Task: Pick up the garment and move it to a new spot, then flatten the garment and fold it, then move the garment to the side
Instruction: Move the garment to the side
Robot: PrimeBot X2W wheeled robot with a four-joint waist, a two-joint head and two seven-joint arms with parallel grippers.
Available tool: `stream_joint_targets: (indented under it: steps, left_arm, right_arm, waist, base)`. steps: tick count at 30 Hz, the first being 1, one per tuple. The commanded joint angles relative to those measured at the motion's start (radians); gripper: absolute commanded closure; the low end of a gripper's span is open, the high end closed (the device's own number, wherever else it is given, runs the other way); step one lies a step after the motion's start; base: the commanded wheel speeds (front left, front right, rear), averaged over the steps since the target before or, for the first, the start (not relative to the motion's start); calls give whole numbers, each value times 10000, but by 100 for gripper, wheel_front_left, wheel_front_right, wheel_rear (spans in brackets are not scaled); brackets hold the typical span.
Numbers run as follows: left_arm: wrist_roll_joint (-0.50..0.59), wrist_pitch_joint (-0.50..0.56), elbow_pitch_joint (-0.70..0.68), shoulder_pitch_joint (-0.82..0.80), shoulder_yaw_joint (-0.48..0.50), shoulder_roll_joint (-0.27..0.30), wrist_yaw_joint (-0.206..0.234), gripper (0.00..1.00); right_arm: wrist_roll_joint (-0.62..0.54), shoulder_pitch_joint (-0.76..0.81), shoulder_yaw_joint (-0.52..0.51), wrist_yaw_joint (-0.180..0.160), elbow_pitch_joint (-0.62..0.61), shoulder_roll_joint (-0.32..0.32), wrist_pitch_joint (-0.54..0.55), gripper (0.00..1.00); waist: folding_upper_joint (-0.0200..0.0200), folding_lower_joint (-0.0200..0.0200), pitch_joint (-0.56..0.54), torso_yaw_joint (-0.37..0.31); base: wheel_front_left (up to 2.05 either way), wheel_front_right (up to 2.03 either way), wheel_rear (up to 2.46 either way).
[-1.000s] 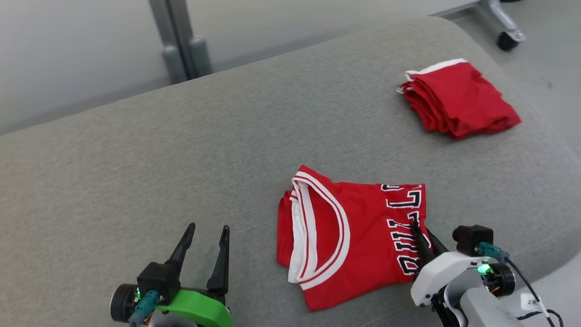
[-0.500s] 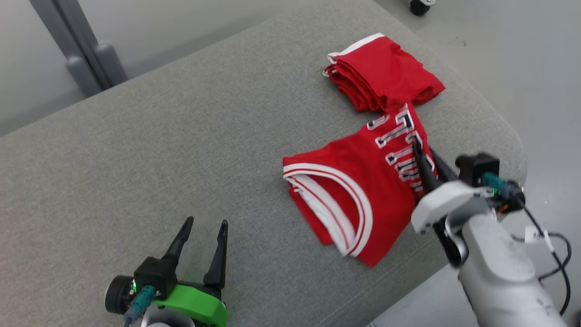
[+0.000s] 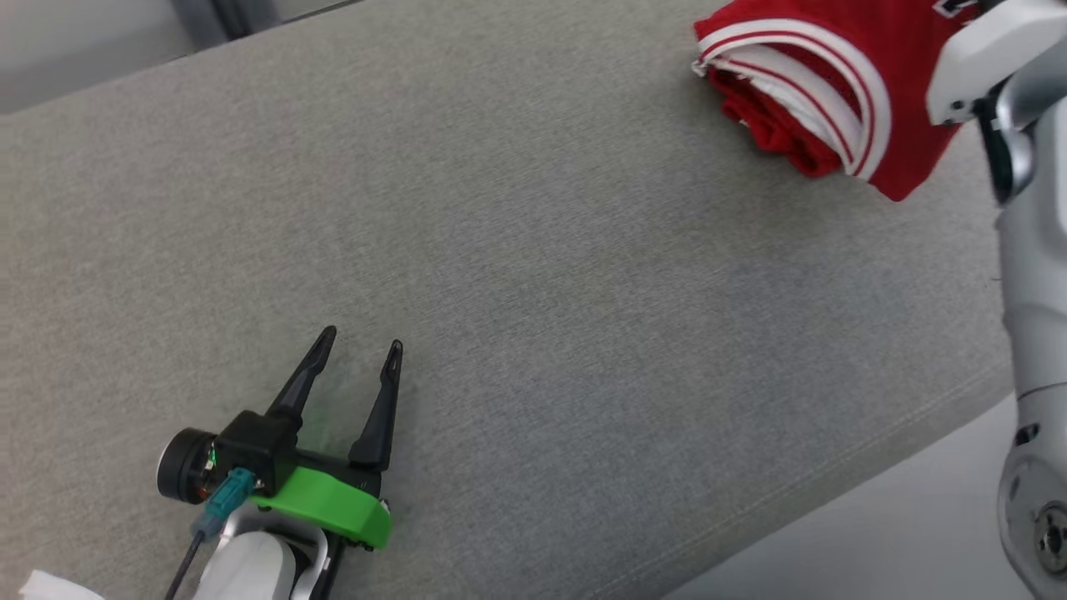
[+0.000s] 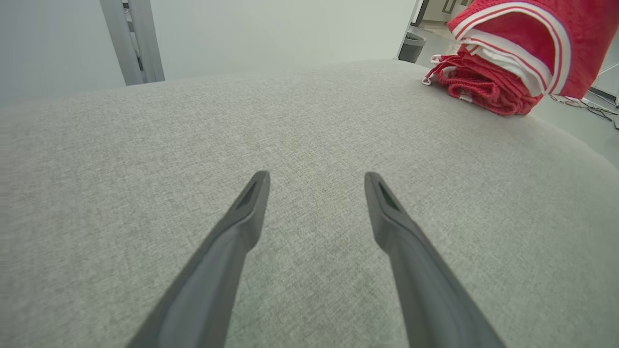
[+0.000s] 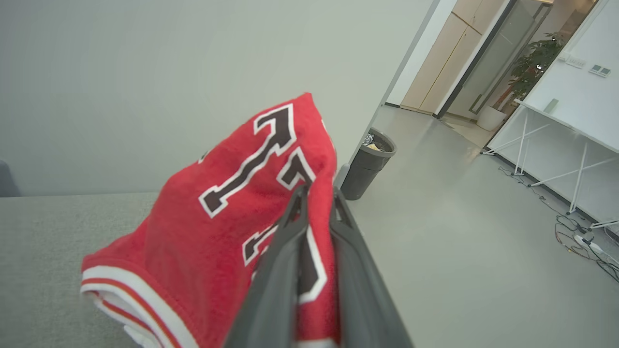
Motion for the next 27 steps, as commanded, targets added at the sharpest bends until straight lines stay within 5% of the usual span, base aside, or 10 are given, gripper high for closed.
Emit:
stream_joint_targets:
  steps: [1,7,8,10,19,27]
  left_arm:
    - [-73,2,-58,-289,-55,134,19,0]
    - [-210,2,-175,-608,-161,366,19,0]
    - [-228,0,-188,-650,-156,393,19,0]
    - [-254,0,-216,-707,-158,432,20,0]
    - [-267,2,-46,-513,216,289,20,0]
    - [-6,2,438,-244,1047,-202,20,0]
  right_arm:
    - [-552,-153,-533,-21,-23,-202,190,100]
    - [-2544,186,-3025,-21,-620,-240,691,100]
    - [-2851,273,-3453,-21,-777,-230,779,80]
    - [-3478,410,-4321,-21,-1130,-90,964,0]
    - [-4289,817,-5836,-21,-1729,505,-129,0]
    - [-3177,607,-4101,-21,-161,830,-1658,0]
  waist:
    - [0,0,1062,1100]
    - [0,0,1476,1585]
    - [0,0,1515,1630]
    - [0,0,1577,1708]
    - [0,0,1131,1712]
    - [0,0,27,1744]
  base:
    - [0,0,0]
    - [0,0,0]
    - [0,0,0]
    - [0,0,0]
    - [0,0,0]
    - [0,0,0]
